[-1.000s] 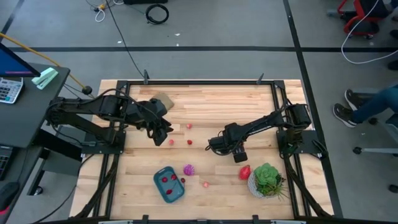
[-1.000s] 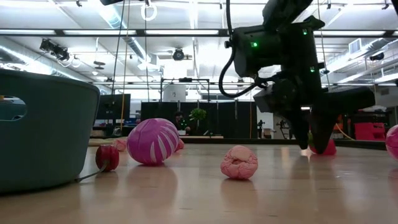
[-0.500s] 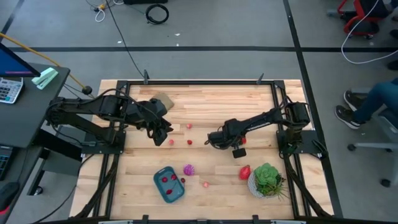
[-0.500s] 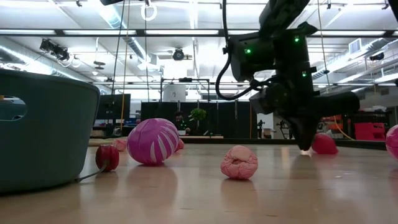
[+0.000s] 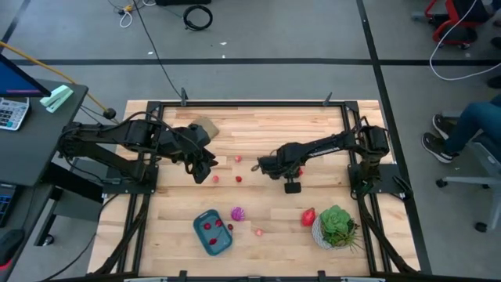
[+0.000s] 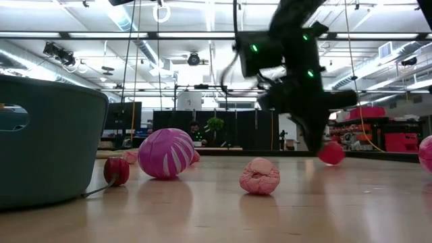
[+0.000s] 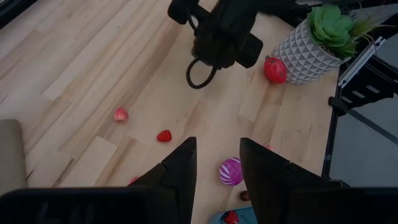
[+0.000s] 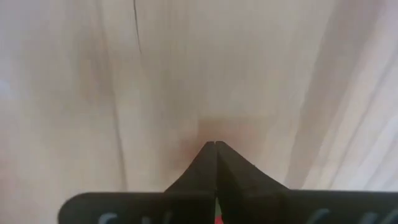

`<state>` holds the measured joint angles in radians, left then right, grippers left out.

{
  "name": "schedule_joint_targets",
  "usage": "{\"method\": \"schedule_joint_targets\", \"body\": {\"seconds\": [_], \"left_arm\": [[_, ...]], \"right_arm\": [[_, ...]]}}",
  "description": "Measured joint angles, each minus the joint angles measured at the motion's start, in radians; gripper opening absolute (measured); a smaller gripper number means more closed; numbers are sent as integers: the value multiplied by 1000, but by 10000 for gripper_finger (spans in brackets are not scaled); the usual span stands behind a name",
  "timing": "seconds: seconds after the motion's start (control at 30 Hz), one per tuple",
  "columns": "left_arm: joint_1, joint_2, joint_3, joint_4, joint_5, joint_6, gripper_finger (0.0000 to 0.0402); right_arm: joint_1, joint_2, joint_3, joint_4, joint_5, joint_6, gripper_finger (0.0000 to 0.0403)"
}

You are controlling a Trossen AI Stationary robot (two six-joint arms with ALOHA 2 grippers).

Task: Pick and placing Produce into tupperware
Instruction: Put the red strawberry into the blue bin

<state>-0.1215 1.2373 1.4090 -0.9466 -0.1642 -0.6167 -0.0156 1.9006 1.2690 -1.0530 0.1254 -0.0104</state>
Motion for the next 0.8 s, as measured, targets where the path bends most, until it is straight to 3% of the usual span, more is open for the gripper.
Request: {"method": "schedule_joint_targets", "body": {"seconds": [0.23, 0.43, 0.57, 0.63, 0.8], "left_arm": [[0, 0, 0, 1, 0, -2, 123], [0, 0, 0, 15, 0, -27, 117], [3, 0, 0, 26, 0, -27, 118], [10, 0, 0, 31, 0, -32, 118], [46, 0, 0, 33, 0, -45, 115]], "right_arm": [[-6, -85, 173, 129, -193, 187, 2], [67, -180, 175, 739, -408, 336, 2], [163, -164, 174, 1173, -374, 355, 2], [216, -130, 174, 1310, -330, 357, 2], [333, -18, 171, 1345, -119, 362, 2]]}}
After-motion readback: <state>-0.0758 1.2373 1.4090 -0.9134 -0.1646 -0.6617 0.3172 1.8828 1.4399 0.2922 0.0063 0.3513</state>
